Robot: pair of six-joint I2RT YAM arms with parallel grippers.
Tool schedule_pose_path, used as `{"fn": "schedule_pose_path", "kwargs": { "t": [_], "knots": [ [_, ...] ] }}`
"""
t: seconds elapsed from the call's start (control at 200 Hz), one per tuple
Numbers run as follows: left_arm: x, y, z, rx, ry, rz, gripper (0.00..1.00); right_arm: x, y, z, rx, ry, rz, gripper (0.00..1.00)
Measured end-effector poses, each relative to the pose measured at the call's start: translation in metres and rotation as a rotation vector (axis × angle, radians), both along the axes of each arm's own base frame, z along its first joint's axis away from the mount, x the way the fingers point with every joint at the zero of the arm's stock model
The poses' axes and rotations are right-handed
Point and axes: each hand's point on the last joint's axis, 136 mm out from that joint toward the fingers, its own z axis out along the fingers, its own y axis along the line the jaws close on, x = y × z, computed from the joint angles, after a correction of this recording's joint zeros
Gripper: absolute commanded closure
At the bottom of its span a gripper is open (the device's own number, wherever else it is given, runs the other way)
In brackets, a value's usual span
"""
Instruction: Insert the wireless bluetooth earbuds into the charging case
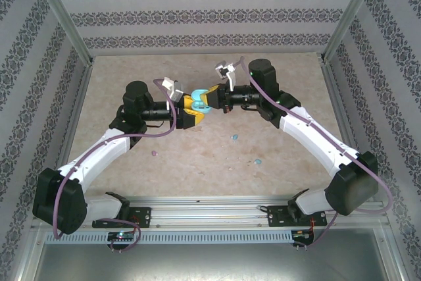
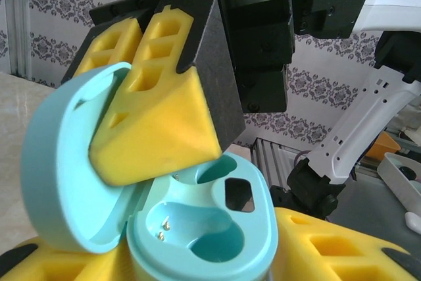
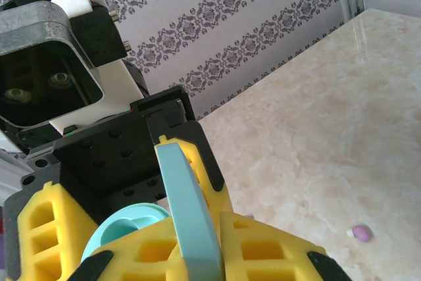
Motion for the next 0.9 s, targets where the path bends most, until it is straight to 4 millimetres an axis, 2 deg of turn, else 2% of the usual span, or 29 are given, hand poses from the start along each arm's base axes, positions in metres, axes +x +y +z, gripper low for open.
{"fn": "schedule_pose_path", "kwargs": {
  "t": [0.53,0.764,0.899],
  "knots": [
    [-0.0021,0.0000,-0.0008,-0.018,0.012,-0.007,0.39,-0.0010,-0.0012,-0.0029,-0.032,-0.061,-0.001,1.00],
    [-0.0021,-0.0003,0.0005,-0.025,0.032,-0.007,0.47,-0.0031,-0.0019,-0.0020,-0.040,-0.088,0.006,1.00],
    [-0.0019,-0.0004,-0.0002,-0.025,0.041,-0.007,0.56,-0.0043,-0.0027,-0.0022,-0.046,-0.099,0.009,1.00]
  ]
}}
